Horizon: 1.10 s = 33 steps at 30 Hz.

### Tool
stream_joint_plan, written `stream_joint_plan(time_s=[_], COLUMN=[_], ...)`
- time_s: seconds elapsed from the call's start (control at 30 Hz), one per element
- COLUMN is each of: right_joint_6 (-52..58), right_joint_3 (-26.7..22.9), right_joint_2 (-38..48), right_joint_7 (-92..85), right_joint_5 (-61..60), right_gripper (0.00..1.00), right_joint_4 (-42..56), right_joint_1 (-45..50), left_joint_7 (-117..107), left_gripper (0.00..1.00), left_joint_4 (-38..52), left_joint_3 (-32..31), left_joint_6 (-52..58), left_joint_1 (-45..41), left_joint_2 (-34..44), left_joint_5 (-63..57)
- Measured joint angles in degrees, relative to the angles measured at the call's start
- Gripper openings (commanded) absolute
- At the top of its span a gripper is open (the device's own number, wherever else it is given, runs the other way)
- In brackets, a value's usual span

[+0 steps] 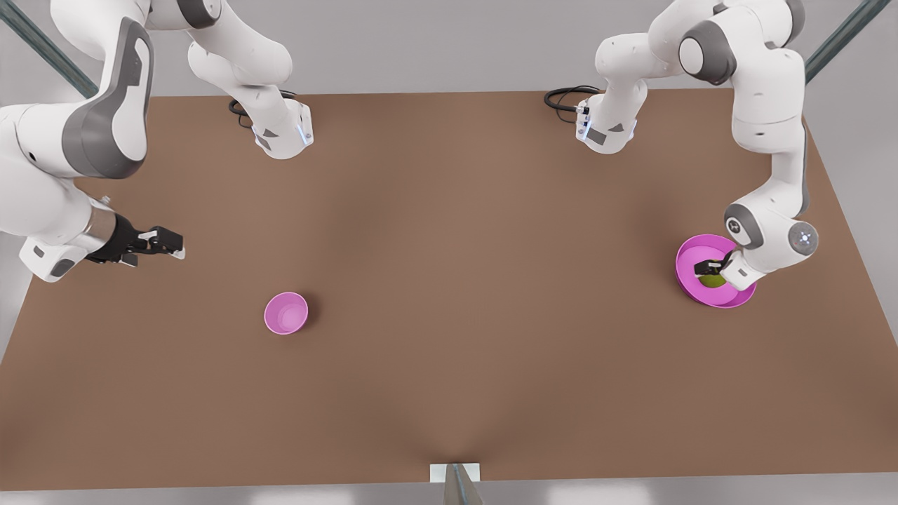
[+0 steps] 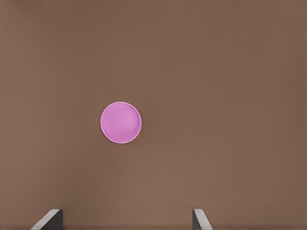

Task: Use the left arm to pick up the apple from the plate, transfer it to the gripper of the right arm, and then use the right arm to place it into the bowl

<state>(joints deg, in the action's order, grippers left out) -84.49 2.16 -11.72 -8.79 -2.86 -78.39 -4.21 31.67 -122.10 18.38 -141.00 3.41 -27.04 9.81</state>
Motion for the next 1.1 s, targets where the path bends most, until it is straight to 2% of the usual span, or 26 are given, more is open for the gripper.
stream_joint_plan(time_s=[0.1, 0.2, 0.5, 0.57, 0.67, 0.77, 0.9, 1.0, 1.1], right_joint_6=[0.00, 0.00, 0.00, 0.00, 0.00, 0.00, -0.01, -0.11, -0.41], right_joint_3=[-0.05, -0.06, -0.16, -0.15, -0.02, 0.02, 0.03, 0.03, 0.10], right_joint_2=[-0.05, -0.12, -0.33, -0.50, -0.52, -0.54, -0.56, -0.91, -1.40], right_joint_7=[-0.07, -0.13, -0.35, -0.39, -0.41, -0.45, -0.49, -0.51, -0.49], right_joint_5=[0.00, 0.00, 0.00, 0.00, 0.00, 0.00, 0.00, 0.00, -0.04], right_gripper=[1.00, 1.00, 1.00, 1.00, 1.00, 1.00, 1.00, 1.00, 1.00], right_joint_4=[-0.03, -0.03, -0.12, -0.09, -0.04, -0.03, -0.03, 0.15, 0.46], right_joint_1=[-0.23, -0.20, -0.77, -1.07, -0.97, -0.96, -1.07, -1.16, -1.28], left_joint_7=[0.89, 1.61, 2.90, 3.13, 3.35, 3.55, 3.66, 4.95, 9.27], left_gripper=[0.99, 0.87, 0.84, 0.78, 0.77, 0.77, 0.77, 0.77, 0.77], left_joint_4=[-0.02, -0.01, 0.06, 0.49, 6.12, 15.58, 22.39, 34.12, 46.39], left_joint_3=[0.04, 0.00, -0.02, -0.02, -1.03, -8.49, -22.39, -38.76, -47.12], left_joint_6=[-0.44, -0.86, -1.99, -2.10, -0.70, 1.90, 3.89, 4.67, 4.94], left_joint_1=[0.03, 0.23, 0.27, 0.30, 0.15, -0.42, -3.03, -5.59, -8.58], left_joint_2=[-0.30, -0.68, -1.77, -0.97, 0.26, 1.29, -0.15, -8.90, -18.54], left_joint_5=[0.02, -0.01, 0.29, 0.30, 0.26, 2.49, 6.51, 14.04, 27.33])
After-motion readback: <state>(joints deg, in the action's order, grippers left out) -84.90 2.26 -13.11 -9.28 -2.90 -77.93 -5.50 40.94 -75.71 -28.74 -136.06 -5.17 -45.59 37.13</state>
